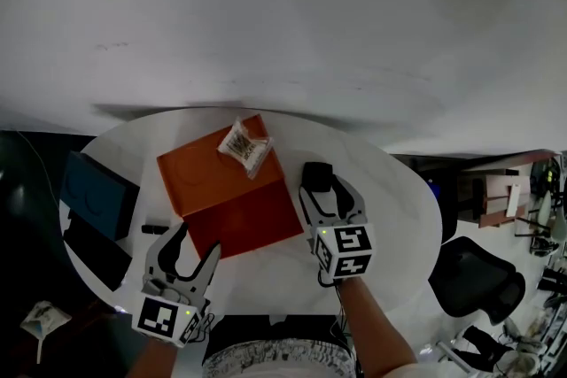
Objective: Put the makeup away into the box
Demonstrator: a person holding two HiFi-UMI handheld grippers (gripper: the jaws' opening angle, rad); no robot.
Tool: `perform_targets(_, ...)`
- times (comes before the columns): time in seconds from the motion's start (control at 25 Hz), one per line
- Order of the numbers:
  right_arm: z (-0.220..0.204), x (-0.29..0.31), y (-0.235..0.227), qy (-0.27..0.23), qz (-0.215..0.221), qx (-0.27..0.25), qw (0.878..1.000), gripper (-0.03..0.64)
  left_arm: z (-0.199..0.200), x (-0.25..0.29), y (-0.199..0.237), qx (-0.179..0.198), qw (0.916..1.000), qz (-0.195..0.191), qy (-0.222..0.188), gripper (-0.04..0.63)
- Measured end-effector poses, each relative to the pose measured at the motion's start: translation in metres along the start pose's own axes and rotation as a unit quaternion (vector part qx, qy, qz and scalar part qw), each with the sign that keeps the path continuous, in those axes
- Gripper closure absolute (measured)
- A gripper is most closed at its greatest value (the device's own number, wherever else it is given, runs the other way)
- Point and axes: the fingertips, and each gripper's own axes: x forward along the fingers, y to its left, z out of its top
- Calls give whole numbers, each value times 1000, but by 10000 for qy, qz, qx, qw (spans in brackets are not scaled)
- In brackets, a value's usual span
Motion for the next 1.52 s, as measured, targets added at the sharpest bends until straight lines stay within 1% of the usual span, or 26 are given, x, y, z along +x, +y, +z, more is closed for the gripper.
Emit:
perform_targets(0.24,-10,14,-12,210,-262,15,9994,327,-4,5,4,-49,10000,-22,78,336)
perform_targets(0.84,-23,34,-26,494,-574,78,9971,291,-12,9,18,-156,9998,2,141,336)
perform_targets(1.12,-28,42,-26,626,-621,147,9960,262,-14,11,22,-193,9996,-3,181,336)
perform_targets(1.52,-32,50,-24,743,-639,61,9952,250,-17,13,25,-237,9994,21,231,336)
